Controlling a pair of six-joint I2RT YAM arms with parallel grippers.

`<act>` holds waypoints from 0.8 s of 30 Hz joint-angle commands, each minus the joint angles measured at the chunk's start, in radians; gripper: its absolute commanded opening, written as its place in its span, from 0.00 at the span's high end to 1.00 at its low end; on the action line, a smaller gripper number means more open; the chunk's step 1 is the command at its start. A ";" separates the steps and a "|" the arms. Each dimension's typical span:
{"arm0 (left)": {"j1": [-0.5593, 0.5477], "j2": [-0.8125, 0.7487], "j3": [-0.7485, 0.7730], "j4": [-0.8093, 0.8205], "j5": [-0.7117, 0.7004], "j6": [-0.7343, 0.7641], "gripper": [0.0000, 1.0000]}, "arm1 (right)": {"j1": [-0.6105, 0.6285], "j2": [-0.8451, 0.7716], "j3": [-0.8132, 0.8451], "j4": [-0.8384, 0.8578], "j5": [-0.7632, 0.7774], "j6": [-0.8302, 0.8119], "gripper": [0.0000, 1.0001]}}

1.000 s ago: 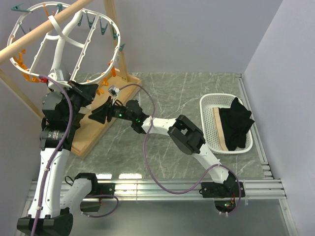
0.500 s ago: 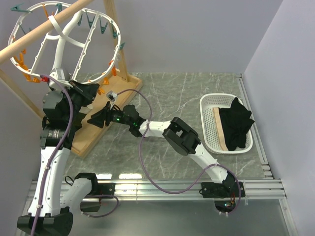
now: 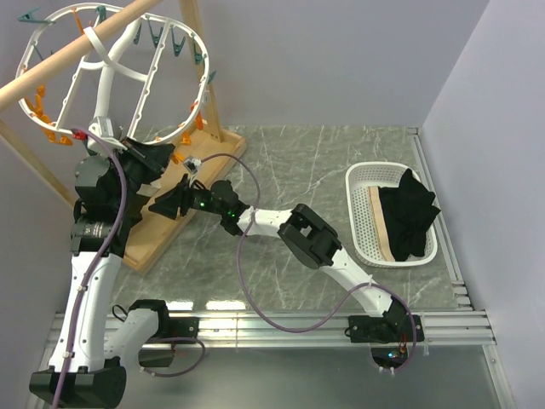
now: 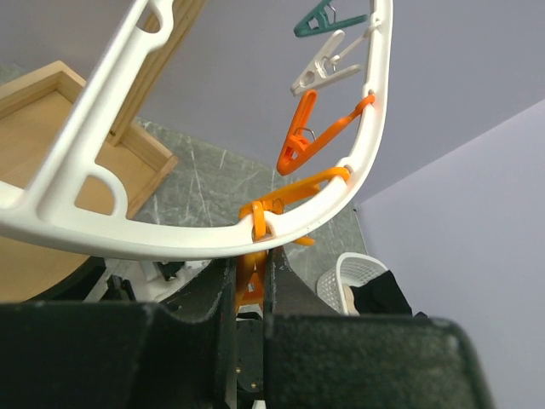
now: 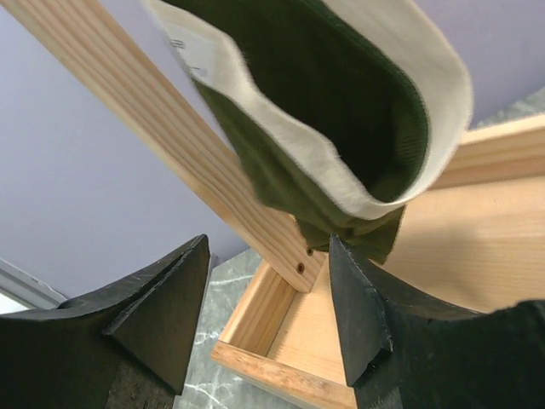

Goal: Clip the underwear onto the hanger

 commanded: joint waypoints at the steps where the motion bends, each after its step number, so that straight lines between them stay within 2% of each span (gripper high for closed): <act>1: 0.010 0.011 0.043 0.081 0.026 -0.032 1.00 | -0.013 0.037 0.061 0.023 -0.005 0.033 0.34; 9: 0.008 0.027 0.048 0.087 0.069 -0.049 1.00 | -0.026 0.074 0.133 0.009 -0.027 0.056 0.34; 16: 0.007 0.034 0.058 0.086 0.083 -0.045 1.00 | -0.039 0.147 0.268 -0.039 -0.070 0.100 0.35; 24: 0.002 0.036 0.055 0.092 0.080 -0.042 1.00 | -0.042 0.117 0.218 -0.103 -0.010 0.087 0.35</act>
